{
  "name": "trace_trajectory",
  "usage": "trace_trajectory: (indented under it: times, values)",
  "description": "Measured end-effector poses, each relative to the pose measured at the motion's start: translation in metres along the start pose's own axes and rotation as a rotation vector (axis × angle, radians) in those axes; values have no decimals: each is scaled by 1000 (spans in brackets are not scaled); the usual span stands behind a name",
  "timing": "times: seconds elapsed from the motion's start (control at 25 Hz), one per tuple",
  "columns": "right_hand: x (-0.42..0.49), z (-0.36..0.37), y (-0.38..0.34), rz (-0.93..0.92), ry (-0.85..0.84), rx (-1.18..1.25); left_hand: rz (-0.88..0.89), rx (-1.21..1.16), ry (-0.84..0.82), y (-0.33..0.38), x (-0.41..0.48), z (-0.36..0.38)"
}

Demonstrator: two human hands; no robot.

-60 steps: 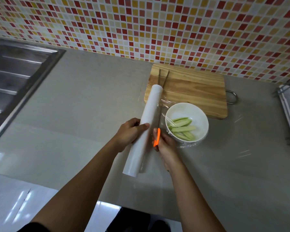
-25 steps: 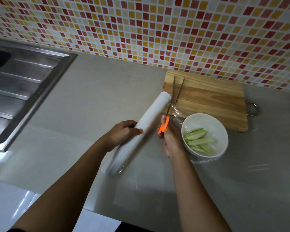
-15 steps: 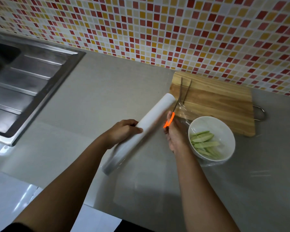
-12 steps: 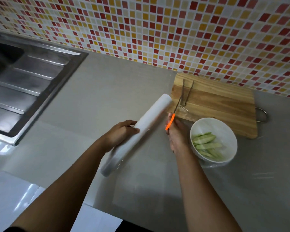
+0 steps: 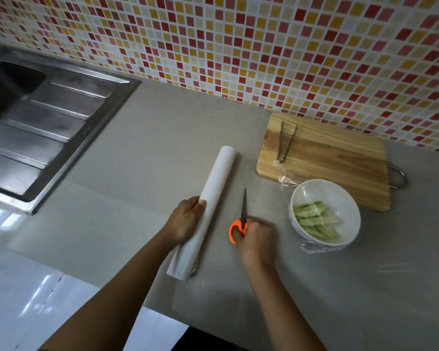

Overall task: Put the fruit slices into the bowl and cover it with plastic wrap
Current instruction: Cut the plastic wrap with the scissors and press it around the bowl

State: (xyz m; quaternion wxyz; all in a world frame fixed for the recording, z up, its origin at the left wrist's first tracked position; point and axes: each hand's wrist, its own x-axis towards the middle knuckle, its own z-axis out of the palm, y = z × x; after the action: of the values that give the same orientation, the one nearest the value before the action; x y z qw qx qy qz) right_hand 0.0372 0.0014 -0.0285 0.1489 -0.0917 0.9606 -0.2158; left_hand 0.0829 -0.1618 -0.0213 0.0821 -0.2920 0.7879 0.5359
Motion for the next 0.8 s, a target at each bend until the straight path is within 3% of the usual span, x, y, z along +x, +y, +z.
trace_trajectory:
  times: [0.24,0.56,0.64,0.72,0.8]
  values:
    - [-22,2,-3,29,-62,-109,200,207,36,-7,-7,16]
    - [-34,2,-6,41,-92,29,149,170,59,-12,-3,19]
    - [-30,-16,-2,13,80,170,106,197,34,-11,-2,16]
    - [-16,-50,15,-64,395,312,90,232,131,-3,-4,14]
    - [9,-91,50,-52,654,390,248,161,284,19,-8,20]
